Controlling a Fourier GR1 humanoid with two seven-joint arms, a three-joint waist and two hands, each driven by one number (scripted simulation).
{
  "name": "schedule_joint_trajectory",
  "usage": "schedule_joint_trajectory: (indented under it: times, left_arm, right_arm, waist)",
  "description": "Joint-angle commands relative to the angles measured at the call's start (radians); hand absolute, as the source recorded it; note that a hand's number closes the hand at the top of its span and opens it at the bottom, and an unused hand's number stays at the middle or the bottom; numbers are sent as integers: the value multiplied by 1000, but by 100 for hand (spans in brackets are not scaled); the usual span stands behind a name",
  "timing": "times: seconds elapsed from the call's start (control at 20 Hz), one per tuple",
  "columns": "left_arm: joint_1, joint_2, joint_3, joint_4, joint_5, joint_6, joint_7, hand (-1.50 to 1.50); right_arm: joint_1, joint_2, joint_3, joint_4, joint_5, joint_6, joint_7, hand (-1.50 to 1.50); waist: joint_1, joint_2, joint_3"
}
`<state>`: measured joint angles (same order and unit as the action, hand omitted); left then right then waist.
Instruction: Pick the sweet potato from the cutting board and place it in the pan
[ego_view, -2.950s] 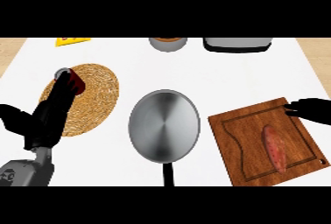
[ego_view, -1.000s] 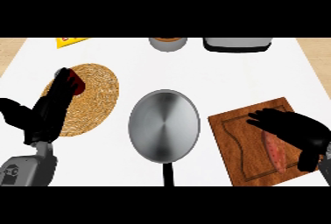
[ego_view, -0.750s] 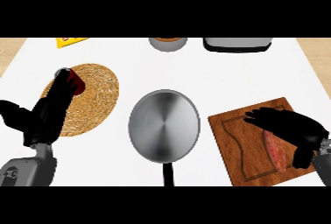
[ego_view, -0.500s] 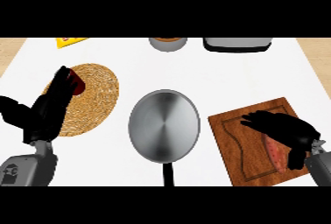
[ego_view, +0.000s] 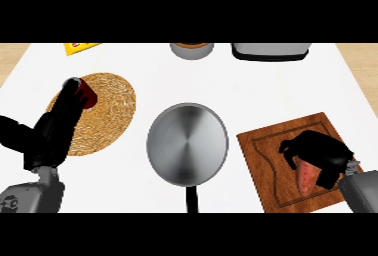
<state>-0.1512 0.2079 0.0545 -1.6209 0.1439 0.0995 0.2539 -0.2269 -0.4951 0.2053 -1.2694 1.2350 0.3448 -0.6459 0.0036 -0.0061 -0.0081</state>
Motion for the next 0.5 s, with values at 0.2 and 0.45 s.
schedule_joint_trajectory:
  times: [0.2,0.45]
  left_arm:
    - [-54,-15,31,106,-9,-15,-49,0]
    - [8,-8,16,28,-5,-11,-14,0]
  right_arm:
    - [26,38,-24,-13,-22,25,-44,150]
    - [55,481,86,-103,69,94,489,150]
  waist:
    - [-8,7,8]
    - [-7,-7,2]
